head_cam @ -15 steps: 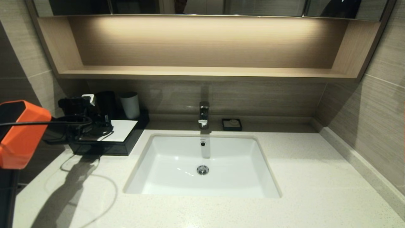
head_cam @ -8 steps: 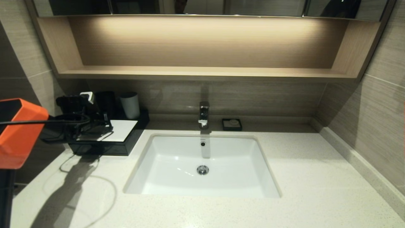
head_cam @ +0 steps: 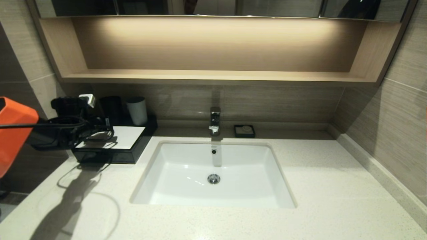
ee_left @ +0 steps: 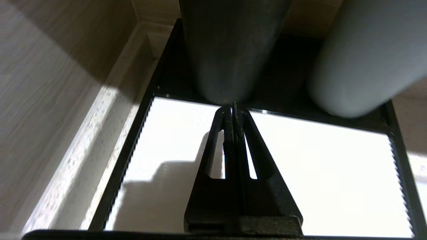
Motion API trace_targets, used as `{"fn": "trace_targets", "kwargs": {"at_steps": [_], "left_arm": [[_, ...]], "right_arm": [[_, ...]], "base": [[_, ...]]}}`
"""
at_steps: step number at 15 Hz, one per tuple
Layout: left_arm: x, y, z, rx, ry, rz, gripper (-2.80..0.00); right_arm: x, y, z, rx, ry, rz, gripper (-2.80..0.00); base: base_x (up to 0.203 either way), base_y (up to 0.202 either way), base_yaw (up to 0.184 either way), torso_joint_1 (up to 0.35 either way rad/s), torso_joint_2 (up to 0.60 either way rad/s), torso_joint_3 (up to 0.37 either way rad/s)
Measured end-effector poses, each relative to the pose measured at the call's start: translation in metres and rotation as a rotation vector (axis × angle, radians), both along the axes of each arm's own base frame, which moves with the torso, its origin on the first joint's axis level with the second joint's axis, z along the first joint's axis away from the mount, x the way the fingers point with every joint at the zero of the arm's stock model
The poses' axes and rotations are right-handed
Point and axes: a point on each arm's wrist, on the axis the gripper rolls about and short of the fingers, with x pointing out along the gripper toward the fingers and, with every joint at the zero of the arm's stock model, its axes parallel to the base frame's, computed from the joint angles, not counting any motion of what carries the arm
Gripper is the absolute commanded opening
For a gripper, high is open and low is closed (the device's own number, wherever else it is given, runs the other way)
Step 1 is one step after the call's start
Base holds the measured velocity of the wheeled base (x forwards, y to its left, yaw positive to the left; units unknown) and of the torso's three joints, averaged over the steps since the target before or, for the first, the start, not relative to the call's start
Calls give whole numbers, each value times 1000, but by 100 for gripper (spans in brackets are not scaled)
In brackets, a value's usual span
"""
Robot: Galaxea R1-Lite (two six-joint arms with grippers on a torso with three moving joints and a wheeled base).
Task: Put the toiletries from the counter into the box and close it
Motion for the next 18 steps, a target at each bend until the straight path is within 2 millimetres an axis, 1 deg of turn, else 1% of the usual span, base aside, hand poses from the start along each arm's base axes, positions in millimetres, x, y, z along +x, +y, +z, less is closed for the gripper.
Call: {"fn": "trace_targets", "kwargs": {"at_steps": [4, 8, 12, 15, 18], "left_arm": [[-28, -6, 6, -8, 22, 0, -280], [-63, -13, 12, -2, -10, -1, -280], [-99, -21, 30, 4, -60, -10, -280], [-123, -39, 49, 0, -99, -44, -280], [-150, -64, 67, -10, -143, -109, -280]], "right_arm": [[0, 0, 0, 0, 0, 0, -280], [0, 0, 0, 0, 0, 0, -280], [0, 0, 0, 0, 0, 1, -280], [0, 0, 0, 0, 0, 0, -280], [0, 0, 0, 0, 0, 1, -280]], "base": [[0, 0, 0, 0, 0, 0], [0, 0, 0, 0, 0, 0], [0, 0, 0, 0, 0, 0], [0, 0, 0, 0, 0, 0], [0, 0, 0, 0, 0, 0]]}}
